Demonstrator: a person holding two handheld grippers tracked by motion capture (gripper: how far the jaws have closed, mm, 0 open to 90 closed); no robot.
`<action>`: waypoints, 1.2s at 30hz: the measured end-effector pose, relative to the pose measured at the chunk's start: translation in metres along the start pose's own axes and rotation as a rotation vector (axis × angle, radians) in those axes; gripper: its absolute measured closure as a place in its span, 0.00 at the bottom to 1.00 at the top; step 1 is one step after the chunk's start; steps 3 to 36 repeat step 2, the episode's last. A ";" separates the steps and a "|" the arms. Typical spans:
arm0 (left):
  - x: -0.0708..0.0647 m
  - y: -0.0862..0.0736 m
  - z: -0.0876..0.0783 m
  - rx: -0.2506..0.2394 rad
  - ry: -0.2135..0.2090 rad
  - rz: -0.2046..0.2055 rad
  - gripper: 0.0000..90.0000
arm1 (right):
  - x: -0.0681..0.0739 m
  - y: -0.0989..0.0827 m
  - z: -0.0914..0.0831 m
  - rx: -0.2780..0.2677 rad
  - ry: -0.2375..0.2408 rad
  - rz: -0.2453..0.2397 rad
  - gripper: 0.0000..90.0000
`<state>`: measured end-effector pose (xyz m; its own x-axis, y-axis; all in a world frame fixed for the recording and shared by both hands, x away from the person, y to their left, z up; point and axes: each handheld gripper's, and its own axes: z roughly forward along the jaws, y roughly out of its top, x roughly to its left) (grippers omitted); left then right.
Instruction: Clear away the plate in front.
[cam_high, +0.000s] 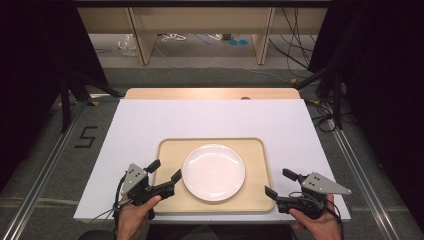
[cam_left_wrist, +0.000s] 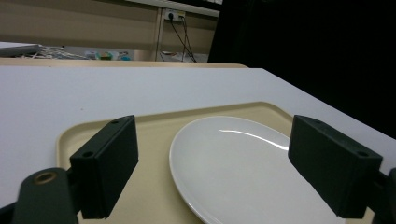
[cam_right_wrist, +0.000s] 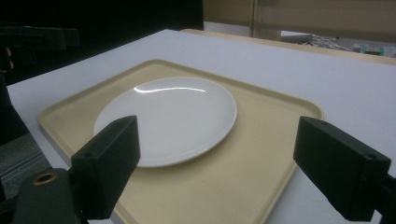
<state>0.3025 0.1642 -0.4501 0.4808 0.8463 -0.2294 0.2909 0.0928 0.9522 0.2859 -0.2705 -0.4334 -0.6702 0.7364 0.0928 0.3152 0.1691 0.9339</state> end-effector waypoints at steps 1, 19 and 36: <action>0.001 0.000 0.000 0.001 -0.001 -0.001 0.17 | 0.000 0.000 0.000 0.000 0.000 -0.001 0.17; 0.001 0.000 0.000 0.002 0.000 0.001 0.17 | 0.000 0.000 0.000 0.003 -0.010 -0.001 0.17; 0.001 0.000 0.000 0.002 0.000 0.001 0.17 | 0.000 0.000 0.000 0.003 -0.010 -0.001 0.17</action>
